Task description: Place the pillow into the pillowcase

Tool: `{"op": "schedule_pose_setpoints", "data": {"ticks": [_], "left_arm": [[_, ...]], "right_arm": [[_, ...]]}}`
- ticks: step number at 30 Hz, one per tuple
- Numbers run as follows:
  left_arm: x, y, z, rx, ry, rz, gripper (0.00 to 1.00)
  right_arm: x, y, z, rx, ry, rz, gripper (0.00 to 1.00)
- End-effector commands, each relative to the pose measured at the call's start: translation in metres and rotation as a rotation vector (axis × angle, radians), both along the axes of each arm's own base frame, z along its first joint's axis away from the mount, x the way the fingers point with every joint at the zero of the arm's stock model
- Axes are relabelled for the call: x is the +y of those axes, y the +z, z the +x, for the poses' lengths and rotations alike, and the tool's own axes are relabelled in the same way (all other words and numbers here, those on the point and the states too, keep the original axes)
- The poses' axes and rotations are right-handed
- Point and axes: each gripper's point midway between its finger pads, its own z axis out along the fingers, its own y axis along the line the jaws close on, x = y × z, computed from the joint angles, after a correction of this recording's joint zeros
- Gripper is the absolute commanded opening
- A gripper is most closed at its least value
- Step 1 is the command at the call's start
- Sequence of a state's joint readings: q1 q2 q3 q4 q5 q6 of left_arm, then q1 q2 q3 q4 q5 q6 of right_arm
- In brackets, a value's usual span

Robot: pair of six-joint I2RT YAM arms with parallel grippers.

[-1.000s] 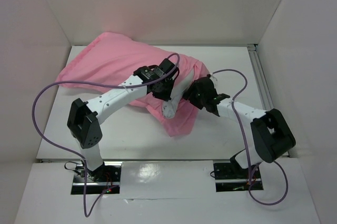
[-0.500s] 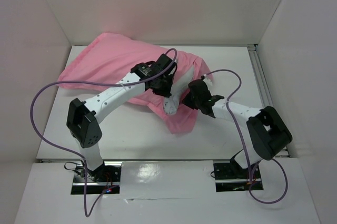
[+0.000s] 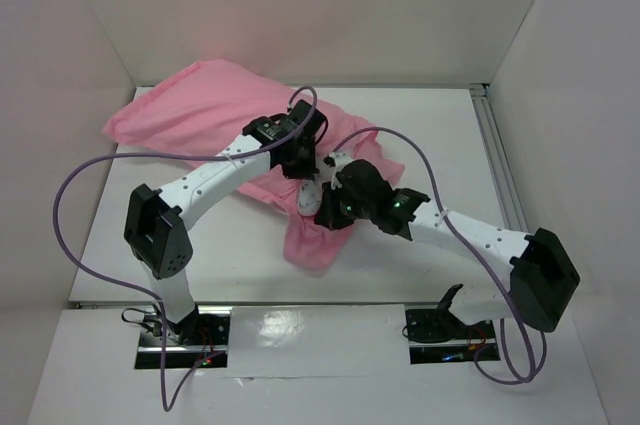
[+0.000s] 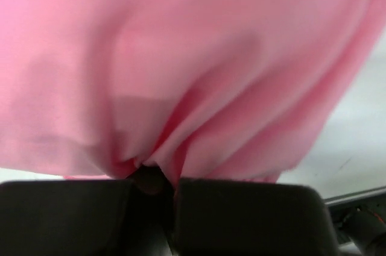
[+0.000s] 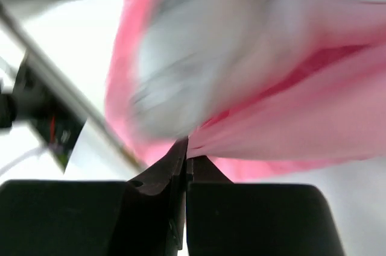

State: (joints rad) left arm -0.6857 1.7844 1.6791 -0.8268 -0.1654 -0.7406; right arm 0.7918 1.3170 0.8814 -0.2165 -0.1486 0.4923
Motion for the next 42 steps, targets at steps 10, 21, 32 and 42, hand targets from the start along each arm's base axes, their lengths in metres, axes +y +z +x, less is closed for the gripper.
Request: {"op": "schedule_pose_setpoints", "data": {"ticks": [10, 21, 32, 42], "left_arm": [[-0.011, 0.006, 0.071, -0.184, 0.25, -0.092, 0.0], [-0.032, -0.037, 0.029, -0.096, 0.044, -0.036, 0.0], [-0.038, 0.086, 0.007, -0.245, -0.132, -0.062, 0.59], [-0.014, 0.091, -0.016, -0.253, -0.159, -0.01, 0.52]], "right_arm": [[0.033, 0.135, -0.1, -0.149, 0.423, 0.233, 0.0], [-0.004, 0.239, -0.064, -0.414, 0.202, 0.383, 0.0], [-0.078, 0.117, -0.03, -0.185, -0.203, -0.053, 0.84], [-0.122, 0.087, 0.014, -0.068, -0.476, -0.081, 0.36]]}}
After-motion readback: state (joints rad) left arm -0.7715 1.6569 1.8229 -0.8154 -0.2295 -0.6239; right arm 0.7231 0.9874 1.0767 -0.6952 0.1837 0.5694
